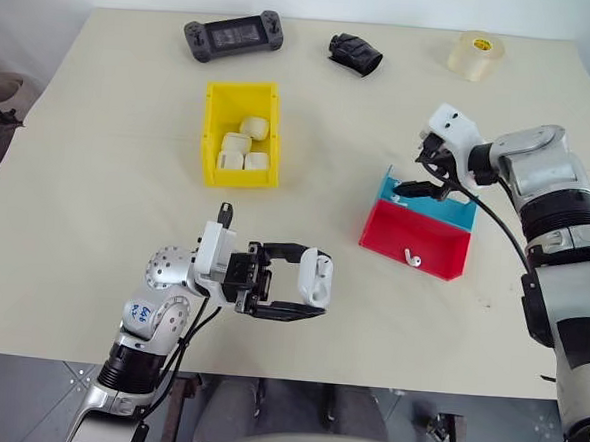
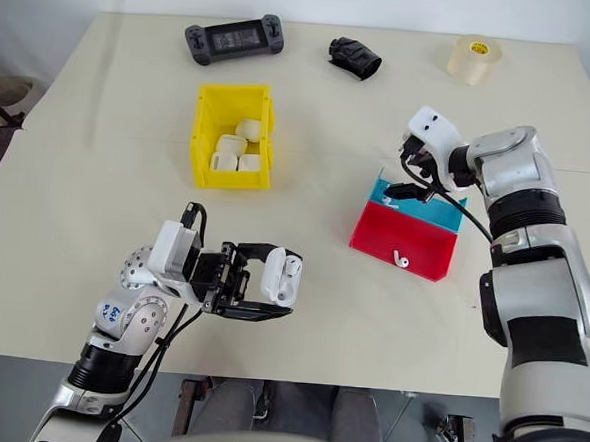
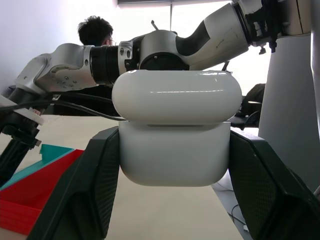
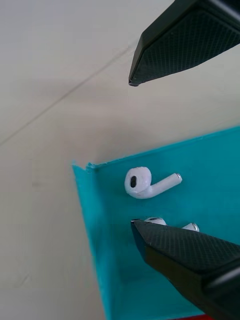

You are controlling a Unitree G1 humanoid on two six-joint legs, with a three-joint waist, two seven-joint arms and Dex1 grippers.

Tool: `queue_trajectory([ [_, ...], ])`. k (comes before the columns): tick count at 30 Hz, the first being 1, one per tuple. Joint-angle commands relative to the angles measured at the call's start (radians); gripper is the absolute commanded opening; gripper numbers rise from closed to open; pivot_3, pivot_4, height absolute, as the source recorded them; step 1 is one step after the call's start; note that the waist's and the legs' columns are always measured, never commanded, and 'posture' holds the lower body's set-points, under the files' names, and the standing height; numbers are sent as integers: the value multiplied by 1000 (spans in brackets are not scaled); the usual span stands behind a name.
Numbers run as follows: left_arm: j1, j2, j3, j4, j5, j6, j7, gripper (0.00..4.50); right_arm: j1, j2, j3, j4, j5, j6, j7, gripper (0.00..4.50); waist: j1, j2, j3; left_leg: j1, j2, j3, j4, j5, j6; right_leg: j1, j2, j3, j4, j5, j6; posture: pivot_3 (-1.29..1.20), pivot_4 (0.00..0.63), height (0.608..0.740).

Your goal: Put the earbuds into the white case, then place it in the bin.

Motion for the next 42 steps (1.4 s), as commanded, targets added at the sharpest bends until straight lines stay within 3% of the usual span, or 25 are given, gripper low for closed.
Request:
queue_trajectory([
  [1,1,-3,2,-36,-3,-19,6,2803,-22,3,-29,18,-19,-13,-8,4465,0,0,0,0,0,0,0,0,0,0,0,0,0,0,0,0,150,740],
  [7,3,0,4,-38,-3,-22,9,2803,-31,24,-42,63,-45,-36,-20,4465,-2,0,0,0,-1,0,1,0,0,0,0,0,1,0,0,0,150,740],
  [10,5,2,5,-42,-4,-22,12,2803,-32,29,-46,73,-55,-42,-12,3865,-2,0,0,0,-1,0,1,0,-1,0,0,0,2,0,0,0,150,740],
  [15,7,8,9,-46,-6,-21,15,2803,-27,32,-46,76,-68,-48,0,2143,-2,0,0,0,-1,0,1,0,-1,0,0,0,2,0,0,0,150,740],
  [29,5,11,12,-49,-7,-22,20,2803,-21,36,-57,77,-95,-56,25,2143,-2,0,0,0,-1,0,1,0,-1,0,0,0,2,0,0,0,150,740],
  [32,3,13,13,-50,-6,-21,20,2803,-14,40,-58,77,-96,-59,31,1581,-3,0,0,0,-1,0,1,0,-1,0,0,0,2,0,0,0,150,740],
  [34,2,15,14,-51,-6,-19,21,2803,-13,42,-60,78,-98,-60,29,955,-5,0,0,0,-1,0,1,0,-1,0,0,0,2,0,0,0,150,740],
  [42,1,21,17,-49,-7,-18,20,2803,-9,45,-77,78,-95,-62,12,955,-10,0,0,0,-1,0,2,0,-1,0,0,0,3,0,0,0,150,740],
])
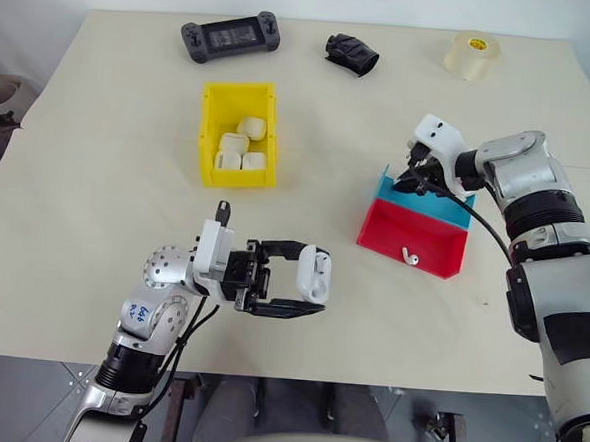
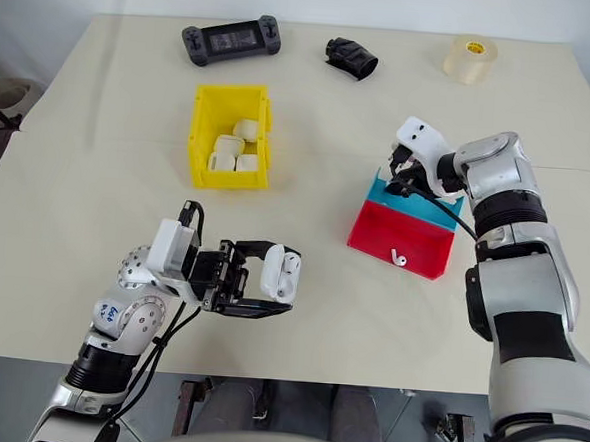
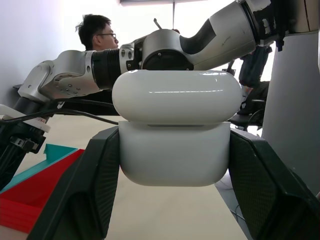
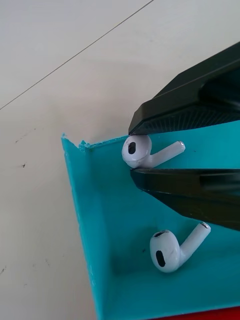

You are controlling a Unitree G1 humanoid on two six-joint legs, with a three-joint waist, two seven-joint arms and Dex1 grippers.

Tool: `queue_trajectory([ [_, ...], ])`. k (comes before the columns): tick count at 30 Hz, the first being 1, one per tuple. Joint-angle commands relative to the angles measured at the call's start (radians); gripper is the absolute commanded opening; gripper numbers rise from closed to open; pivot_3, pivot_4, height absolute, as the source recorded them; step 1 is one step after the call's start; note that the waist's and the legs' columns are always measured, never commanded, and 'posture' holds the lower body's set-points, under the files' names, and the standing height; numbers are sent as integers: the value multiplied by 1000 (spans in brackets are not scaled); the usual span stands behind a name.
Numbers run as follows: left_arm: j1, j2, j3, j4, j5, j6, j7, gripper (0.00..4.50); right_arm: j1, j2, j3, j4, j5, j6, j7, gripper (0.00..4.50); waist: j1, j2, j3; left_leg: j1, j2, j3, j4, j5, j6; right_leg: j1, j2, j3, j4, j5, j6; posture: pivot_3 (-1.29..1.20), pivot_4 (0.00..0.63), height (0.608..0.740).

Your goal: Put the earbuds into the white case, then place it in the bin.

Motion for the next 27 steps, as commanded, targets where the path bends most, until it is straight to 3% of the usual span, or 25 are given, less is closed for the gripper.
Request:
queue_trajectory([
  [1,0,8,11,-45,-7,-13,3,2803,9,-6,-22,5,2,-7,-9,955,-1,0,0,0,0,0,0,0,0,0,0,0,0,0,0,0,150,740],
  [12,-12,-2,13,-34,-9,-11,6,2803,43,-85,-157,-184,133,73,96,955,-10,0,0,0,0,0,-1,0,0,0,0,0,0,0,0,0,150,740],
  [16,-23,-16,18,-23,-15,-6,21,2803,153,-135,-316,-484,326,246,149,955,-6,0,0,0,2,0,0,0,0,0,-1,0,0,0,0,0,150,740],
  [19,-53,-32,26,7,-28,5,32,2803,327,-127,-518,-867,599,507,128,955,7,0,0,0,3,-1,0,0,0,0,0,0,0,0,0,0,150,740],
  [22,-84,-48,40,34,-39,21,42,2803,448,-83,-664,-1125,826,712,40,955,18,0,0,-1,4,-1,1,0,0,1,0,-1,0,0,0,0,150,740],
  [27,-183,-79,61,132,-38,36,46,2803,669,122,-840,-1500,1229,877,-254,955,24,-1,0,0,4,-1,2,0,0,1,0,0,1,0,0,0,150,740],
])
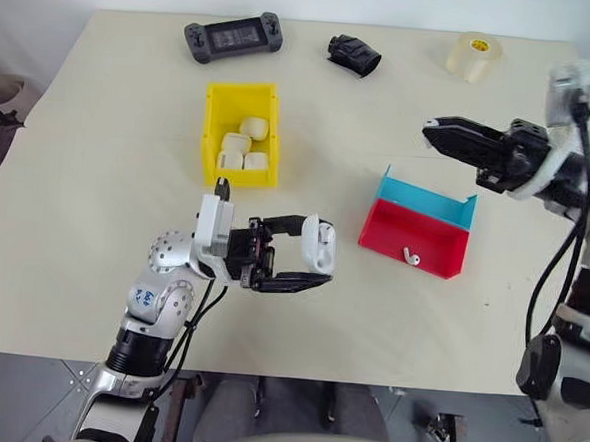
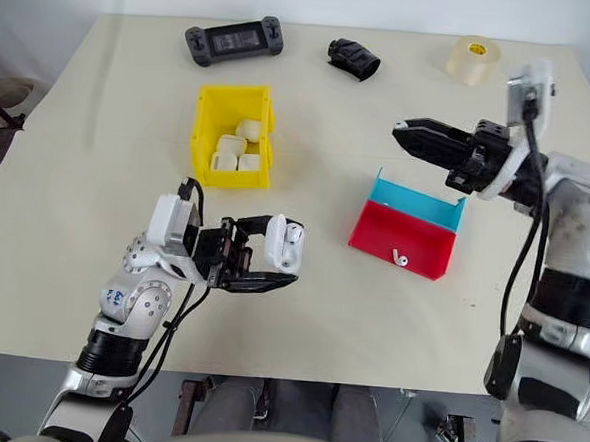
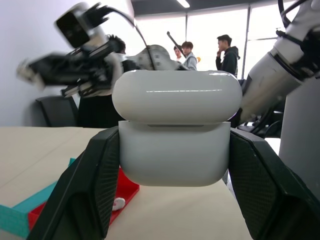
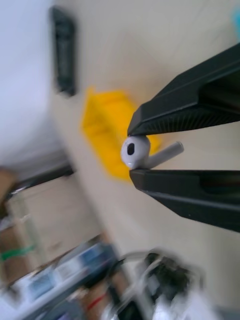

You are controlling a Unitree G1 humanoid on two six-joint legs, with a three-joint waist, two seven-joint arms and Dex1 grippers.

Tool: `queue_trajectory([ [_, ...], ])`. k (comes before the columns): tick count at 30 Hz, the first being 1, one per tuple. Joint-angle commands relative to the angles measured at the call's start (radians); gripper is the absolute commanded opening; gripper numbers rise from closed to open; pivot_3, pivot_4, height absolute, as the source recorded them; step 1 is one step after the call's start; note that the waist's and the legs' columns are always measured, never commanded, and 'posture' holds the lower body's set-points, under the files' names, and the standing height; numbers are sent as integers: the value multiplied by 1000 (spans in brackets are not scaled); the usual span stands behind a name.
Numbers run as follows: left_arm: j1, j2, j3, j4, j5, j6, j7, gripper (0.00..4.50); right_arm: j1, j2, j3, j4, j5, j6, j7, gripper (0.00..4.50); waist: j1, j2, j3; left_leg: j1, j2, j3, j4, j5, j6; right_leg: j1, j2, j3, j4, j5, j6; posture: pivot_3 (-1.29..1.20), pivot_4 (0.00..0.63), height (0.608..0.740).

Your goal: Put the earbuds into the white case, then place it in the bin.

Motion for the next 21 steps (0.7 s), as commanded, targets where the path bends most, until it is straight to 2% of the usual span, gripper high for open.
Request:
queue_trajectory([
  [1,-58,-14,25,45,-19,1,-4,2803,103,115,-67,-220,270,58,-214,955,3,0,0,0,0,0,0,0,0,0,0,0,1,0,0,0,150,740],
  [5,-101,-31,33,87,-17,6,-12,2803,208,242,-22,-375,410,-34,-412,955,2,0,0,0,-3,1,-1,0,1,-1,-1,1,1,0,0,0,150,740],
  [10,-123,-40,25,101,-13,19,-25,2803,292,314,89,-479,373,-189,-508,955,-8,0,0,0,-6,1,-1,0,1,-2,0,2,1,0,0,0,150,740],
  [14,-129,-43,18,92,-15,46,-26,2803,395,328,218,-539,305,-274,-492,955,-9,0,0,0,-6,0,-2,0,1,-2,0,2,2,0,0,0,150,740],
  [21,-137,-52,27,78,-22,80,-16,2803,476,308,343,-522,197,-407,-455,955,-8,0,0,1,-6,0,-2,1,1,-2,0,3,2,0,0,0,150,740],
])
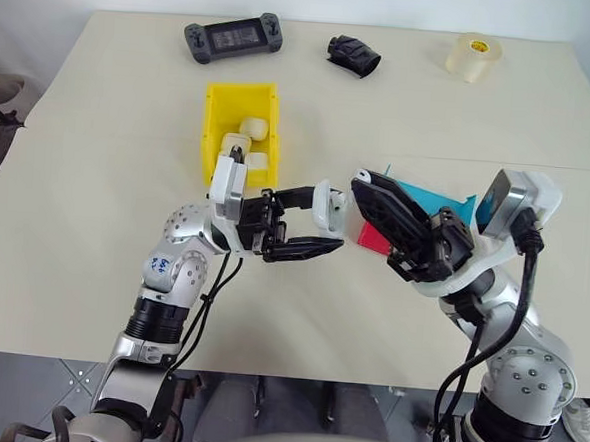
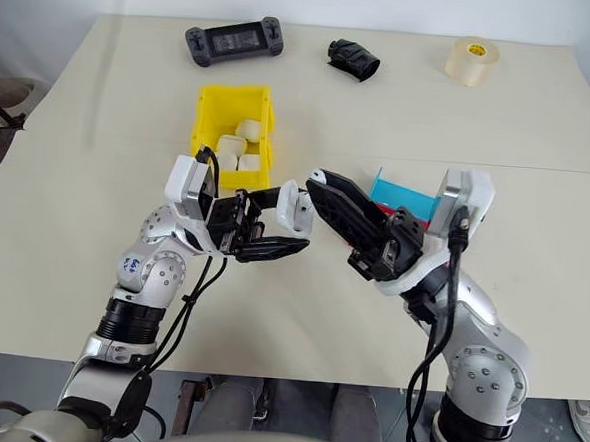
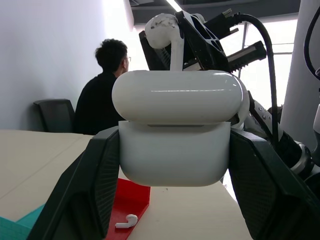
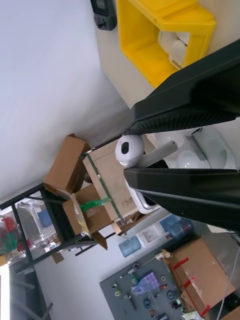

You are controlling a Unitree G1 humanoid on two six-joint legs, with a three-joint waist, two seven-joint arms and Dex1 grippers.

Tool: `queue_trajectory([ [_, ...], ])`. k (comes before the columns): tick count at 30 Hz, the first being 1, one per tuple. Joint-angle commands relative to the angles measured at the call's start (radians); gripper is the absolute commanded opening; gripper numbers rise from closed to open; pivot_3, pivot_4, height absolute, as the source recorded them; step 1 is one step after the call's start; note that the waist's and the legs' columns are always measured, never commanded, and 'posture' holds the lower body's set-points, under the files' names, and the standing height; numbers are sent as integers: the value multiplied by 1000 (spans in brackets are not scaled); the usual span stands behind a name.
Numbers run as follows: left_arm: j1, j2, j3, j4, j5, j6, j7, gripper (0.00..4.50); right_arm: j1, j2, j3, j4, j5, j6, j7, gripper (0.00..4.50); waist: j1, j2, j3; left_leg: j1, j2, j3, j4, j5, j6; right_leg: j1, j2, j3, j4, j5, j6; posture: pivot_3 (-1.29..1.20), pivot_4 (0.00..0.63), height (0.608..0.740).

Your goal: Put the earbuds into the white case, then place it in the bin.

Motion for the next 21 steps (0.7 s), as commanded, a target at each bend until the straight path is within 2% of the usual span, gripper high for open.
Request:
queue_trajectory([
  [1,-21,-9,6,-30,-21,8,6,2803,33,-21,48,-23,-52,-78,42,955,1,0,0,0,0,0,0,0,0,0,0,0,0,0,0,0,150,740],
  [8,-22,-18,6,-34,-18,10,10,2803,91,-50,104,-21,-70,-139,68,955,1,0,0,0,0,0,0,0,0,0,0,0,0,0,0,0,150,740],
  [21,-35,-36,10,-23,-18,-1,7,2803,153,-131,129,-2,-89,-203,76,955,2,0,0,0,0,0,0,0,0,0,0,0,-1,0,0,0,150,740],
])
